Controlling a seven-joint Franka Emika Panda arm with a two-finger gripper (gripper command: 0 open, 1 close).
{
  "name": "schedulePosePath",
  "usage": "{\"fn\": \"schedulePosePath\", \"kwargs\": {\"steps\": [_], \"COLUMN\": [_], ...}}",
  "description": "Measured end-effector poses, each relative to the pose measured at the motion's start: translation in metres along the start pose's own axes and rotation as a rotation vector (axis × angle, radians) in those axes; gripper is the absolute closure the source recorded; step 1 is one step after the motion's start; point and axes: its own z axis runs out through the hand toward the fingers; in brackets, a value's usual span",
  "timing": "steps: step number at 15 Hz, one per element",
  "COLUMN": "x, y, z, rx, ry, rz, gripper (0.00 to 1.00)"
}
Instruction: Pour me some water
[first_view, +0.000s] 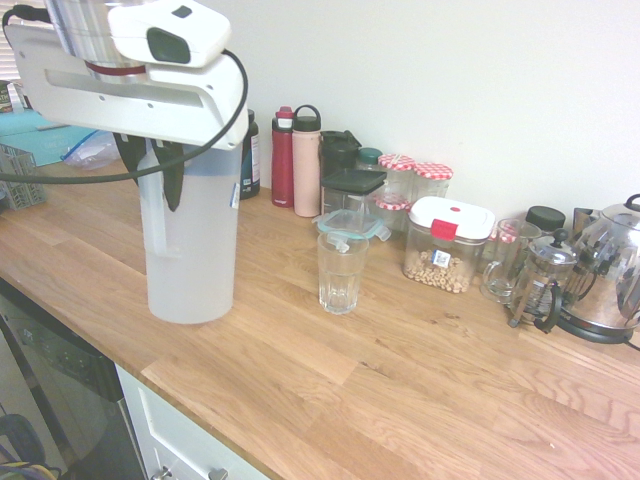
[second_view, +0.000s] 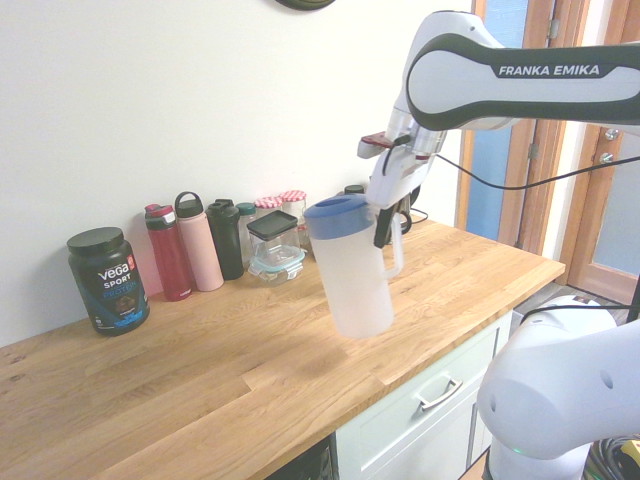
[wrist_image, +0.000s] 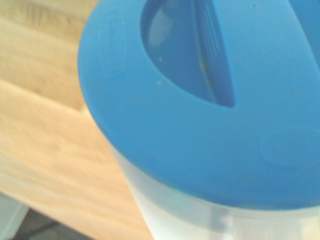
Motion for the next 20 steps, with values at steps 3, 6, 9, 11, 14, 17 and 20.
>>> {"fn": "schedulePosePath", "kwargs": {"steps": [3, 6, 9, 11, 14, 17, 20], "x": [0.016, 0.034, 0.052, 0.075, 0.112, 0.143, 0.173], "y": [0.05, 0.101, 0.13, 0.142, 0.149, 0.145, 0.107], "z": [-0.001, 0.007, 0.016, 0.013, 0.007, 0.01, 0.024], "rx": [-0.001, 0.027, 0.041, 0.031, -0.01, -0.104, -0.218], "ry": [0.033, 0.088, 0.089, 0.079, 0.056, 0.002, -0.076], "rz": [-0.052, -0.14, -0.195, -0.22, -0.265, -0.279, -0.293], "gripper": [1.0, 1.0, 1.0, 1.0, 1.0, 1.0, 1.0]}}
